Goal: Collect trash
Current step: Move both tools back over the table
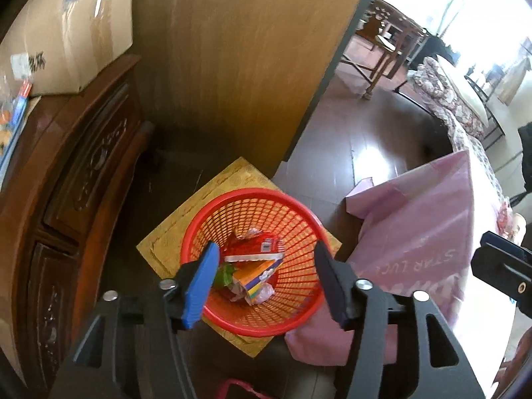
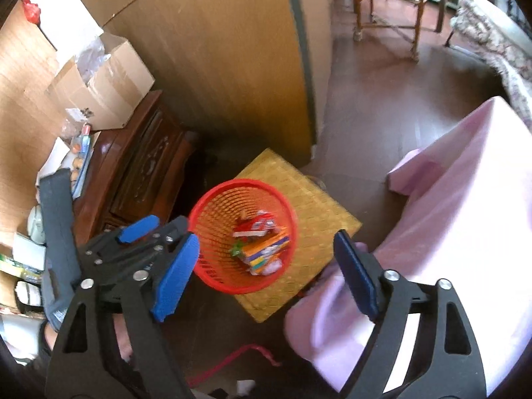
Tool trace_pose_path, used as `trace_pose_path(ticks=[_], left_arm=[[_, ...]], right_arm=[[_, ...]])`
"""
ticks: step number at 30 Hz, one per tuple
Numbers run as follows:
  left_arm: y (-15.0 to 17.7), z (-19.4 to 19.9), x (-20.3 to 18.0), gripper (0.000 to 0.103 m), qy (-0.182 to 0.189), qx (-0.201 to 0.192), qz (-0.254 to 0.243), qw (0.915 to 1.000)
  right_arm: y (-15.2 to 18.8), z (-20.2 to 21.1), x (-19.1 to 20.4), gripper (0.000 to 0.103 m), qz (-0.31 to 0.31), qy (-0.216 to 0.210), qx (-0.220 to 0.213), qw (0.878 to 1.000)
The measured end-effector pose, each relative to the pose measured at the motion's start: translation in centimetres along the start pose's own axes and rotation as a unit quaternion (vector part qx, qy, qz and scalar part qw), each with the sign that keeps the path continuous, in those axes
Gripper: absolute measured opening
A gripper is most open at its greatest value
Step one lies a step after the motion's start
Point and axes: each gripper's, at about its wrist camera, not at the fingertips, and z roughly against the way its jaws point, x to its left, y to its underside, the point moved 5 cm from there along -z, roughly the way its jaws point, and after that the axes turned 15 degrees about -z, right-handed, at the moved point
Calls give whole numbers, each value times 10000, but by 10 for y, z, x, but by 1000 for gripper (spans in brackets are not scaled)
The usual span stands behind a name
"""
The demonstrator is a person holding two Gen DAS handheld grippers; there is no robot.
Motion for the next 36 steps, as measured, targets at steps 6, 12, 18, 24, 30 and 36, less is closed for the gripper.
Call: trace_pose_path(ticks=[6, 12, 18, 24, 30, 36], left_arm=[[-18, 18, -44, 79, -51, -149, -462, 9988], [-39, 32, -110, 87, 50, -219, -1014, 9946], [-49, 41, -186, 91, 314, -296, -1535, 9872], [-50, 36, -261, 94, 585, -224, -1972, 9784], [-47, 21, -327, 94, 722, -121, -2310, 9702], [-44, 1, -386, 94, 876, 18, -2554, 9629]], right_arm=[[7, 42, -52, 89, -88, 419, -458, 9980], [19, 84, -134, 93, -434, 966, -918, 9901], [33, 116, -224, 93, -1099, 1382, -1216, 9768], [41, 145, -302, 94, -1589, 1815, -1628, 9567], [46, 159, -370, 96, -2127, 2005, -1991, 9354], [51, 158, -413, 96, -2415, 2063, -1955, 9278]])
